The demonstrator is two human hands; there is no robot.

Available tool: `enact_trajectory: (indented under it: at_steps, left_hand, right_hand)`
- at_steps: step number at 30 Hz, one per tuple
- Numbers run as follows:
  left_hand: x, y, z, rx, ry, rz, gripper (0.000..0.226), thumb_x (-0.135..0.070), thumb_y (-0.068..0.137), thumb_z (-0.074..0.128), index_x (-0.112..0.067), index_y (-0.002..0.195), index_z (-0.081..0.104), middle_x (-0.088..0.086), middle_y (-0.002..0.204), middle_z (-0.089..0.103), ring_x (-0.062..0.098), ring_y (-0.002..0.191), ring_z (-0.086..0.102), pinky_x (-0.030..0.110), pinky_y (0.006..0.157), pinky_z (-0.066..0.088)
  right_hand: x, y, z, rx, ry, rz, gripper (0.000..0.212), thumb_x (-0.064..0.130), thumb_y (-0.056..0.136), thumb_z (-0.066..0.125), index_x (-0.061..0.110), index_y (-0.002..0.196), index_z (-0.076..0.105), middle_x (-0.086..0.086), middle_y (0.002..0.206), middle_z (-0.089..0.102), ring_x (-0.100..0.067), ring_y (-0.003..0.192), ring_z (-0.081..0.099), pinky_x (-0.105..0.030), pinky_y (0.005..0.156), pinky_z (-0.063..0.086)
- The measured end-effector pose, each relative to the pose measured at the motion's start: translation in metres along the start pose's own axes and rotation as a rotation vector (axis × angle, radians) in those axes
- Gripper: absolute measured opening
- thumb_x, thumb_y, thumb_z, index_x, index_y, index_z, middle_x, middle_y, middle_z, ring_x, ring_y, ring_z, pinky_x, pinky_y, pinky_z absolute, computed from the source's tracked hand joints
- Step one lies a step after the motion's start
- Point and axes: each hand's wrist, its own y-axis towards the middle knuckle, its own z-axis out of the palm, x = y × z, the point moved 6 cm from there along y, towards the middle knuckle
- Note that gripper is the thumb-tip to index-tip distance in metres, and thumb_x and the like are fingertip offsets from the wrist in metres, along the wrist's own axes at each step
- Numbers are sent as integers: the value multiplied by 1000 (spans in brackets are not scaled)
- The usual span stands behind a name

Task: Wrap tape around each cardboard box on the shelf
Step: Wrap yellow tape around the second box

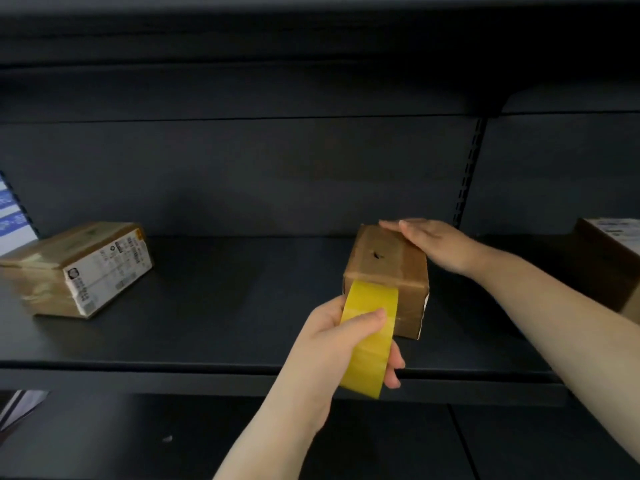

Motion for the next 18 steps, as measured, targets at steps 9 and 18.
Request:
enact_trajectory:
  at_steps: [9,18]
  left_hand:
    - [-7,-32,-35,139,-108,-98,23,-24,72,63,-9,86,72,9,50,62,19,43,58,30,59,55]
    - [-25,-51,-45,335,-283,-50,26,-28,75,71,-4,85,70,6,49,63,15,39,59,23,51,53]
  right_hand:
    - [60,-110,45,-110,-717,-659,103,82,64,49,21,144,25,-1,145,30,-20,138,20,-49,114,4]
    - [75,-115,66,-226,-640,-573,112,69,51,72,16,137,25,-7,137,33,-27,130,31,-52,111,18]
